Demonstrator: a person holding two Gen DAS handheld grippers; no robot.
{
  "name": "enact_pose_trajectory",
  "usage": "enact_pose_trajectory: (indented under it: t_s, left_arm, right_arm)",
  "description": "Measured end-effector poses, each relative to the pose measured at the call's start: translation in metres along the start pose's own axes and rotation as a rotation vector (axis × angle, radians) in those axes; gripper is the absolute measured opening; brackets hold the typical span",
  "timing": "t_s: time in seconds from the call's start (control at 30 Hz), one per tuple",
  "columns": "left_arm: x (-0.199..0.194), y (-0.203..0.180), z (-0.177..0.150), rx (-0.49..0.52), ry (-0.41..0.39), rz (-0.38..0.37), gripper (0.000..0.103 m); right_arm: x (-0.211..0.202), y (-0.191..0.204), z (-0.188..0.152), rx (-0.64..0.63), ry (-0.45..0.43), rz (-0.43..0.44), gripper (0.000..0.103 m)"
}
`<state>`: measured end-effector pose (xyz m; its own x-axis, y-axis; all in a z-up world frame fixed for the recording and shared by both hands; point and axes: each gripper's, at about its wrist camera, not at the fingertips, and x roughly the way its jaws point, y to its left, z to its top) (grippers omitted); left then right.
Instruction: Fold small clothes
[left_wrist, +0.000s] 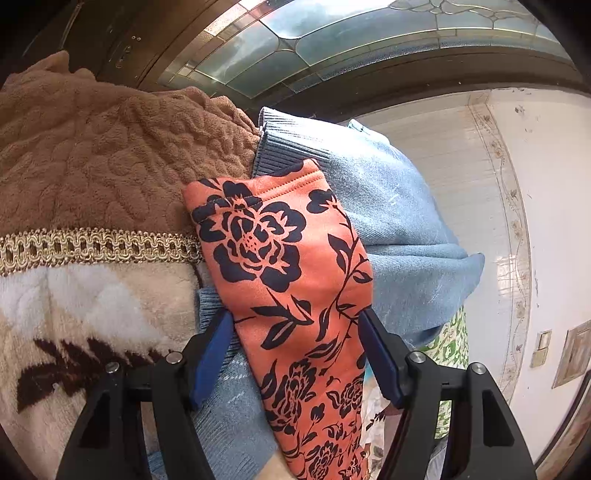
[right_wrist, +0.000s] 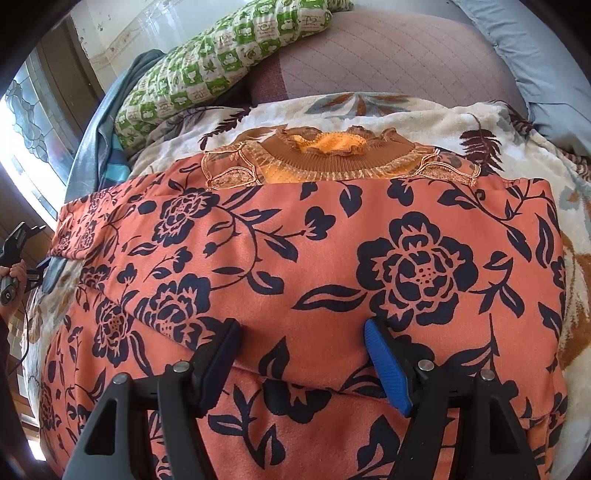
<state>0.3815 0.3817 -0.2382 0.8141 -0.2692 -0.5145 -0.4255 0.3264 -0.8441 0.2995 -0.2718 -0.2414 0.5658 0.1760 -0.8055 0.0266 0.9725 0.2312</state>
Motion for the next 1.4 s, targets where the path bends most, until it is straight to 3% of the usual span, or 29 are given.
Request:
enact_pose_trajectory:
  t_s: [0.3, 0.4, 0.53, 0.57, 0.73, 0.83, 0.87, 0.93, 1.03, 1.1, 1.23, 1.4]
  left_arm:
    - [-0.003, 0.008, -0.002, -0.020, -0.018, -0.030, 0.068]
    - [0.000, 0.007, 0.000, -0.018, -0.012, -0.042, 0.054]
    - [-0.005, 0.017, -0.008, 0.010, -0.033, -0.047, 0.019]
    - [-0.007, 0.022, -0.010, 0.010, -0.044, -0.055, 0.015]
    - [-0.003, 0.026, -0.004, -0.024, -0.042, -0.077, 0.017]
    - [0.001, 0.020, -0.001, -0.052, -0.056, -0.095, 0.040]
    - [0.002, 0.016, -0.001, -0.042, -0.065, -0.089, 0.040]
    - [0.003, 0.008, -0.002, 0.004, -0.080, -0.068, 0.039]
    - [0.004, -0.005, -0.005, 0.095, -0.100, 0.001, 0.009]
    - [0.002, -0.011, -0.007, 0.130, -0.107, 0.041, 0.009]
    - [-0.015, -0.033, -0.017, 0.199, -0.127, 0.024, 0.008]
    - [-0.044, -0.102, -0.052, 0.421, -0.110, -0.022, 0.008]
  right_arm:
    - [0.001, 0.001, 0.000, -0.006, -0.005, -0.003, 0.073]
    - [0.001, 0.001, 0.001, -0.007, -0.005, -0.004, 0.073]
    - [0.001, 0.001, 0.001, -0.008, -0.007, -0.002, 0.073]
    - [0.001, 0.001, 0.001, -0.009, -0.008, -0.002, 0.073]
    - [0.001, 0.000, 0.001, -0.010, -0.009, -0.001, 0.073]
    - [0.001, 0.001, 0.000, -0.012, -0.010, -0.002, 0.073]
    - [0.001, 0.001, 0.001, -0.014, -0.010, -0.004, 0.073]
    - [0.001, 0.001, 0.000, -0.014, -0.011, -0.003, 0.073]
    - [0.001, 0.001, 0.000, -0.012, -0.010, -0.001, 0.073]
    - [0.001, 0.001, 0.000, -0.014, -0.010, -0.001, 0.073]
    - [0.000, -0.001, 0.002, -0.006, -0.006, 0.011, 0.073]
    - [-0.013, -0.021, 0.011, 0.116, -0.033, 0.105, 0.068]
